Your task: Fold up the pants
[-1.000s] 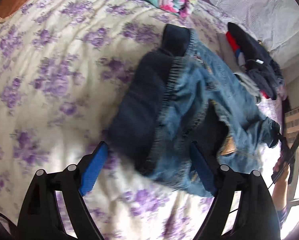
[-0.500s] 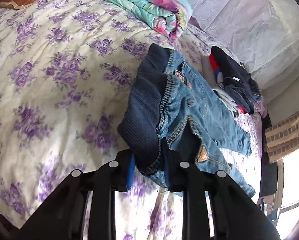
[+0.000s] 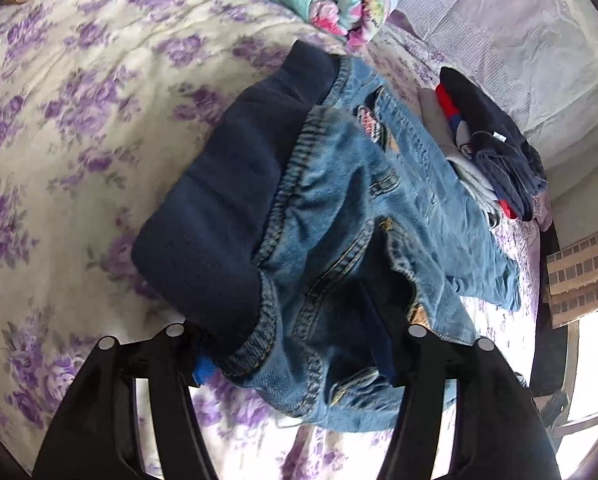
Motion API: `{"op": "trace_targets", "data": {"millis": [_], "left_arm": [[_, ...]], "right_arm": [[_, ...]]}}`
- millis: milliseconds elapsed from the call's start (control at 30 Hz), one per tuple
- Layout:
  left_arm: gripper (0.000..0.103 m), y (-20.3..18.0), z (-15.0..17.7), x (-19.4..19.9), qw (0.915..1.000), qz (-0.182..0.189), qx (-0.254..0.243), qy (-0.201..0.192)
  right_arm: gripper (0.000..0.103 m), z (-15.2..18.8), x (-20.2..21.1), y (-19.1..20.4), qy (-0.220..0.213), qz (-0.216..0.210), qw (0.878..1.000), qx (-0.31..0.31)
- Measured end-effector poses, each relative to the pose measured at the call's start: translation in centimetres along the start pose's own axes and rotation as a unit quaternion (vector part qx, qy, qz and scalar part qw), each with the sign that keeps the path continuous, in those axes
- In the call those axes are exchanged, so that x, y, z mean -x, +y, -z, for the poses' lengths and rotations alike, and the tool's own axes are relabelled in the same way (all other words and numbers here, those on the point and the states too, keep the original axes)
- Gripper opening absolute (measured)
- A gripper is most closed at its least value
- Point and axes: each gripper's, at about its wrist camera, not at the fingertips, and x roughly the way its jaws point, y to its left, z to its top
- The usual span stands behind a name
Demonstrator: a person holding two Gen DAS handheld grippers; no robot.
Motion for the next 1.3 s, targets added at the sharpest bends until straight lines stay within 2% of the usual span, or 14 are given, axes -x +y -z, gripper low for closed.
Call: {"op": "trace_targets", "data": {"millis": [67, 133, 267, 333, 400, 533, 700, 767, 933, 1033, 1167, 1200, 1267, 1300], "left_arm": [[0.026, 0.2, -0.2, 0.6, 0.9997, 0.020, 0.012, -0.003], [0.020, 0.3, -0.3, 2.4, 0.9989, 0.039, 0.013, -0.024], [0.018, 0.9, 0.4, 5.9, 0.9970, 0.061, 0.004, -0.046], [0.018, 1.6, 1.2, 5.7, 0.9982, 0.054, -0.001, -0.028], [0.019, 2.8, 1.8, 4.6, 0.9990, 0.045, 0.000, 0.006], [0.020, 4.7, 2.7, 3.6, 0.9981, 0.051, 0.009, 0.034], [0.029, 4.2, 2.4, 3.2, 0.9980, 0.053, 0.010, 0.033], [0.041, 3.6, 2.3, 2.5, 0.9980, 0.052, 0.008, 0.036], [0.049, 2.6, 2.0, 1.4, 0.9985, 0.046, 0.002, 0.029], [0.050, 2.6, 2.0, 1.2, 0.9981, 0.053, 0.007, 0.029], [0.050, 2.7, 1.8, 1.2, 0.9976, 0.060, 0.012, 0.034], [0.050, 2.7, 1.8, 1.2, 0.9975, 0.061, 0.013, 0.035], [0.050, 2.8, 1.8, 1.2, 0.9974, 0.062, 0.015, 0.034], [0.050, 2.7, 1.8, 1.2, 0.9974, 0.062, 0.016, 0.034]], "right_arm": [[0.012, -1.7, -1.5, 1.6, 0.022, 0.012, 0.999, 0.025], [0.012, -3.7, 1.7, 5.1, -0.058, 0.021, 0.992, 0.108], [0.015, -2.8, 11.3, 10.6, -0.195, -0.029, 0.941, 0.275], [0.044, 0.1, 13.4, 10.5, -0.174, -0.042, 0.924, 0.337], [0.074, 3.3, 12.6, 8.5, -0.109, -0.018, 0.933, 0.343], [0.074, 8.9, 10.7, 2.4, 0.003, 0.011, 0.972, 0.235], [0.083, 13.2, 12.8, 0.6, -0.045, -0.069, 0.989, 0.120], [0.083, 13.5, 11.9, 0.1, -0.044, -0.110, 0.991, 0.064], [0.083, 13.6, 9.0, -1.3, -0.055, -0.193, 0.977, -0.078], [0.083, 12.6, 6.9, 0.0, -0.046, -0.247, 0.963, -0.096], [0.083, 9.2, 6.9, 0.4, -0.072, -0.237, 0.964, -0.093], [0.082, 8.3, 6.3, 0.4, -0.055, -0.236, 0.965, -0.099], [0.024, 7.1, 3.8, 0.8, 0.020, -0.258, 0.959, -0.114], [0.008, 6.6, 3.1, 1.4, 0.039, -0.244, 0.963, -0.110]]}}
